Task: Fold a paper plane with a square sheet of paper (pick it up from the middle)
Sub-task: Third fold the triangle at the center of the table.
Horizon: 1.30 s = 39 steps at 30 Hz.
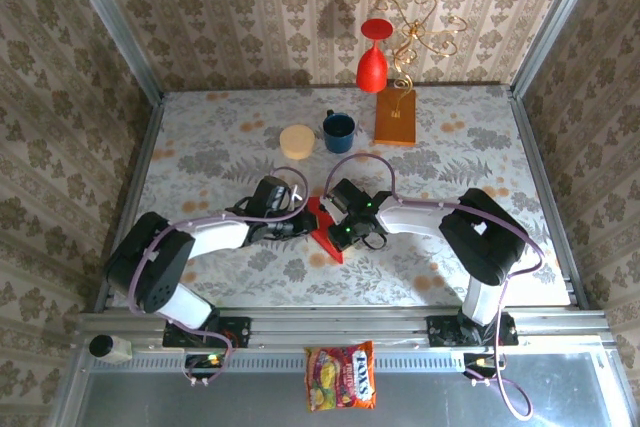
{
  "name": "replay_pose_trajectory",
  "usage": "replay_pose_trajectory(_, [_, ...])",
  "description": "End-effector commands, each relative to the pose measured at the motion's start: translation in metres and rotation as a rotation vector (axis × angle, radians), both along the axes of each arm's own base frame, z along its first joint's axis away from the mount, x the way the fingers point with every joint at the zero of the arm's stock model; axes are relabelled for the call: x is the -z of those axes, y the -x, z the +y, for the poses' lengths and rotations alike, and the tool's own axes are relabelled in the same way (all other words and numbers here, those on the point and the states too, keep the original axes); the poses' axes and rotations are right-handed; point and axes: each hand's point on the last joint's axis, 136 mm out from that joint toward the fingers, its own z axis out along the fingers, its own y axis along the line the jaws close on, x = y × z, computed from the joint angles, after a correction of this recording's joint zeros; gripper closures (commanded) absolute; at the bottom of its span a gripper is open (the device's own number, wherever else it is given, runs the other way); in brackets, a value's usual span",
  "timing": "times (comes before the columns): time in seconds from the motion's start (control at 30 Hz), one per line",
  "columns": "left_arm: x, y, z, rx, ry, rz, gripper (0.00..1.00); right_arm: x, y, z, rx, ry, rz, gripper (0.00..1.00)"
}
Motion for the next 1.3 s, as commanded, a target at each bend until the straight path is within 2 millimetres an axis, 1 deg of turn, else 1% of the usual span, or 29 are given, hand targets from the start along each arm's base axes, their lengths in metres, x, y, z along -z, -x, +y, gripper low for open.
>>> replay_pose_trajectory(0.0, [0.001, -0.007, -0.006, -0.005, 0.007, -0.007, 1.0, 0.033, 0.02, -0.024, 0.016, 0.103, 0.09, 1.0])
replay_pose_trajectory(0.37, [0.017, -0.01, -0.004, -0.017, -0.019, -0.003, 1.0, 0.033, 0.02, -0.024, 0.012, 0.101, 0.096, 1.0])
replay_pose_trajectory(0.5, [0.026, -0.008, -0.002, -0.021, -0.034, 0.01, 1.0, 0.026, 0.017, -0.021, 0.011, 0.085, 0.091, 1.0])
replay_pose_trajectory(0.57, [0.031, -0.006, -0.001, -0.023, -0.038, 0.02, 1.0, 0.018, 0.014, -0.019, 0.012, 0.071, 0.085, 0.99])
replay_pose_trajectory(0.63, [0.036, -0.004, 0.001, -0.026, -0.047, 0.027, 1.0, 0.009, 0.009, -0.016, 0.015, 0.051, 0.075, 0.91])
replay_pose_trajectory(0.73, [0.042, -0.002, 0.004, -0.033, -0.053, 0.038, 1.0, -0.011, 0.003, -0.015, 0.029, 0.02, 0.052, 0.71])
replay_pose_trajectory(0.8, [0.044, -0.001, 0.005, -0.037, -0.057, 0.043, 1.0, -0.023, 0.001, -0.016, 0.042, -0.006, 0.034, 0.64])
replay_pose_trajectory(0.83, [0.044, 0.0, 0.005, -0.038, -0.058, 0.043, 1.0, -0.03, 0.001, -0.016, 0.05, -0.022, 0.027, 0.63])
replay_pose_trajectory(0.9, [0.045, 0.0, 0.006, -0.04, -0.057, 0.044, 1.0, -0.04, 0.002, -0.016, 0.06, -0.048, 0.02, 0.63])
replay_pose_trajectory(1.0, [0.046, 0.0, 0.005, -0.042, -0.058, 0.046, 1.0, -0.047, 0.009, -0.014, 0.071, -0.092, 0.035, 0.63])
replay_pose_trajectory(1.13, [0.046, 0.0, 0.005, -0.047, -0.058, 0.045, 1.0, -0.055, 0.02, -0.005, 0.075, -0.171, 0.066, 0.68])
replay_pose_trajectory(1.27, [0.046, -0.001, 0.004, -0.047, -0.057, 0.044, 1.0, -0.055, 0.031, 0.006, 0.054, -0.195, 0.088, 0.73])
